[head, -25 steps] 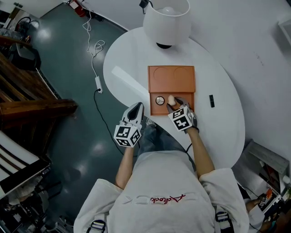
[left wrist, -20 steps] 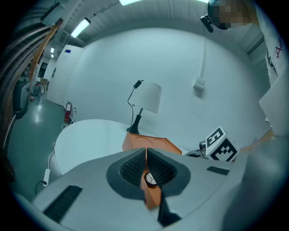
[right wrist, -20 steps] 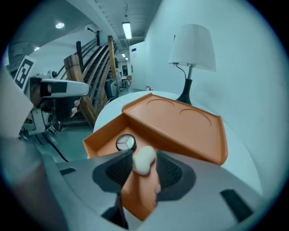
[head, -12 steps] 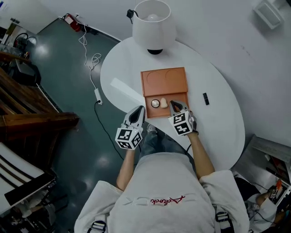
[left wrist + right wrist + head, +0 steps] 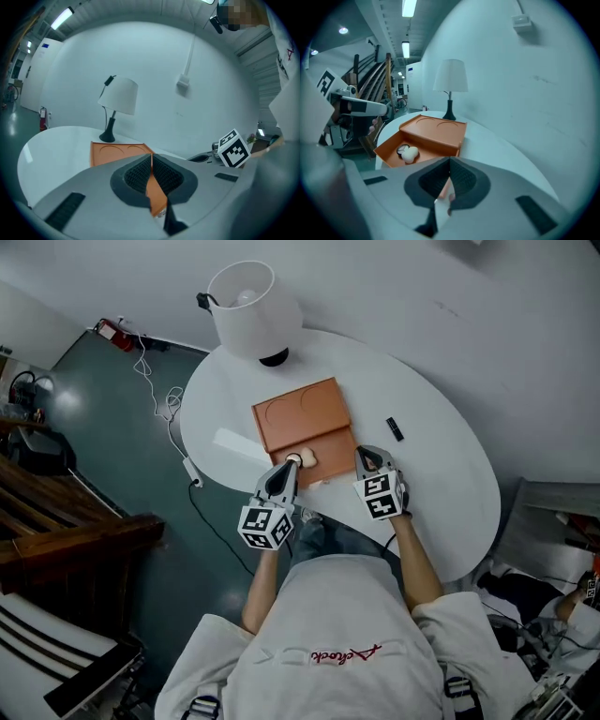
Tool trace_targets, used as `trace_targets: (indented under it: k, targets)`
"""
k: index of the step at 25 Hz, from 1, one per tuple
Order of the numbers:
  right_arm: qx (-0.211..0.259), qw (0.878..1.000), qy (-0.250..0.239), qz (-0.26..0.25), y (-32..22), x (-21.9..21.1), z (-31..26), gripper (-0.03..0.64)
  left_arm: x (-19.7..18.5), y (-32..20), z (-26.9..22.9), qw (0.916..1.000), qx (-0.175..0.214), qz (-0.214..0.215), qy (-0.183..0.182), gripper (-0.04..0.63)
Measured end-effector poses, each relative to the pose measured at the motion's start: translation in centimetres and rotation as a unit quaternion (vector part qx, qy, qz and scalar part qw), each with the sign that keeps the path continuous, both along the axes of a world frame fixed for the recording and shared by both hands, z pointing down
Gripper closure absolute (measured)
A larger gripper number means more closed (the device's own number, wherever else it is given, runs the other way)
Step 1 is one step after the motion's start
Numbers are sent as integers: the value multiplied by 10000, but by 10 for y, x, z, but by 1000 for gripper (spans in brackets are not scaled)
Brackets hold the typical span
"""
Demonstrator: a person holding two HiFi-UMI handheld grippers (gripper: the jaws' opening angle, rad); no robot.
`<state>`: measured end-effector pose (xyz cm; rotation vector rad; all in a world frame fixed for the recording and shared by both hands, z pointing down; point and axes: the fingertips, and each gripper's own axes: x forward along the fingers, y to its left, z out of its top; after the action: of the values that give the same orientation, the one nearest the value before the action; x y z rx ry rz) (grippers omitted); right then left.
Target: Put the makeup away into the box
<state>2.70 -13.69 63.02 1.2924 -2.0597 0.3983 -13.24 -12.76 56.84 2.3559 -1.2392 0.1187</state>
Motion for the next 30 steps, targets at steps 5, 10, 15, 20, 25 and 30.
trace_targets:
  k: [5, 10, 15, 20, 25, 30]
  targets:
    - [85, 9969, -107, 769, 13, 56, -5, 597, 47, -4, -2, 9982, 33, 598, 25, 580]
    - [77, 9902, -135, 1385, 32, 101, -5, 597, 92, -6, -4, 9934, 42, 1144, 35, 580]
    - [18, 9831, -187, 1818, 53, 133, 0, 597, 128, -1, -2, 9878, 3, 1560, 28, 580]
    - [-90, 9784, -258, 2048, 69, 151, 12, 597, 148, 3, 4, 9839, -56, 1788, -8, 580]
    - [-307, 9771, -467, 2052, 72, 149, 21, 594, 153, 3, 10, 9830, -124, 1833, -38, 580]
    - [-432, 9808, -603, 1803, 64, 141, 32, 423, 153, -2, 15, 9838, -176, 1784, -64, 580]
